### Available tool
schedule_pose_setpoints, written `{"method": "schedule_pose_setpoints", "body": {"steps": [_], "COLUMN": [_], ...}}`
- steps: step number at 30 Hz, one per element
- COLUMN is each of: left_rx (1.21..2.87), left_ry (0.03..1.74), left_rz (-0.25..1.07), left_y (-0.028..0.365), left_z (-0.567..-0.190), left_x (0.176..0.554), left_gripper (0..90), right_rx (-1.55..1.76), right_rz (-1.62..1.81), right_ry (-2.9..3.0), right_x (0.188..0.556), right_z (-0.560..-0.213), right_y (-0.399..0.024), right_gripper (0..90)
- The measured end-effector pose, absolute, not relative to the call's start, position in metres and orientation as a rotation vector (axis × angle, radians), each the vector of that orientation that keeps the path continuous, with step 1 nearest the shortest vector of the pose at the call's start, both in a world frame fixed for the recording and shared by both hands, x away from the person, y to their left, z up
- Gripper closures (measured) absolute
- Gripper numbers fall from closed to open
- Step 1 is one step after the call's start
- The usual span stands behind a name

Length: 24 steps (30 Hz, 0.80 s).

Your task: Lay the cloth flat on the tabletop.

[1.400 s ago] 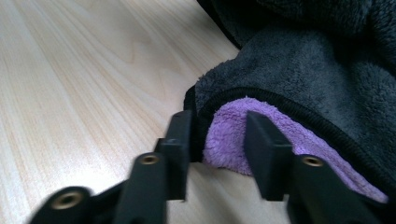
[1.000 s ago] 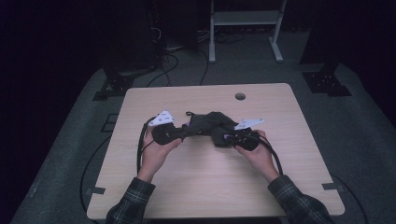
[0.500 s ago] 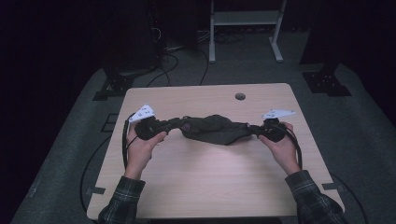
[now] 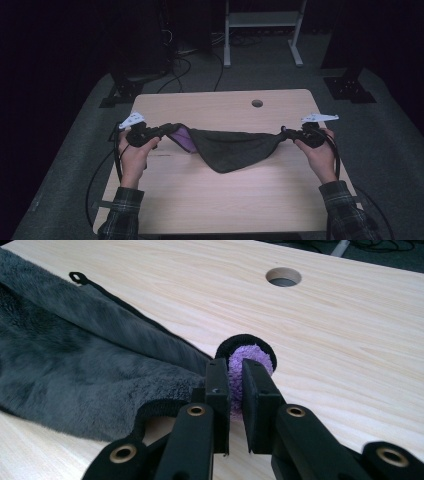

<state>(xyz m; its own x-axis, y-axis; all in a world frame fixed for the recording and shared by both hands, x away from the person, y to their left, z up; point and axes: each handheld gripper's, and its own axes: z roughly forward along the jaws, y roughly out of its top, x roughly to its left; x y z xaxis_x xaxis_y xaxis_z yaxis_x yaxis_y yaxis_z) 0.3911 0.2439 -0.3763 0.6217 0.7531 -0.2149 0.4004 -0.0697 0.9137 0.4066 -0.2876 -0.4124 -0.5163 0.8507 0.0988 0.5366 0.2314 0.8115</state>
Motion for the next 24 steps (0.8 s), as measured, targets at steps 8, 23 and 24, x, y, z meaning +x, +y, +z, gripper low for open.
{"method": "schedule_pose_setpoints", "body": {"steps": [8,23,24], "left_rx": [1.737,1.792,1.805], "left_ry": [1.062,1.069,1.070], "left_rz": [0.418,0.401,0.400], "left_y": [0.258,0.253,0.253], "left_z": [-0.405,-0.411,-0.412], "left_x": [0.407,0.410,0.411], "left_gripper": [84.8,67.5,65.6], "right_rx": [1.281,1.181,1.159], "right_rz": [1.177,1.249,1.254], "right_ry": [2.162,2.197,2.216], "right_x": [0.408,0.398,0.397], "right_z": [-0.417,-0.412,-0.413], "right_y": [-0.288,-0.265,-0.259], "right_gripper": [81.8,56.9,56.6]}}
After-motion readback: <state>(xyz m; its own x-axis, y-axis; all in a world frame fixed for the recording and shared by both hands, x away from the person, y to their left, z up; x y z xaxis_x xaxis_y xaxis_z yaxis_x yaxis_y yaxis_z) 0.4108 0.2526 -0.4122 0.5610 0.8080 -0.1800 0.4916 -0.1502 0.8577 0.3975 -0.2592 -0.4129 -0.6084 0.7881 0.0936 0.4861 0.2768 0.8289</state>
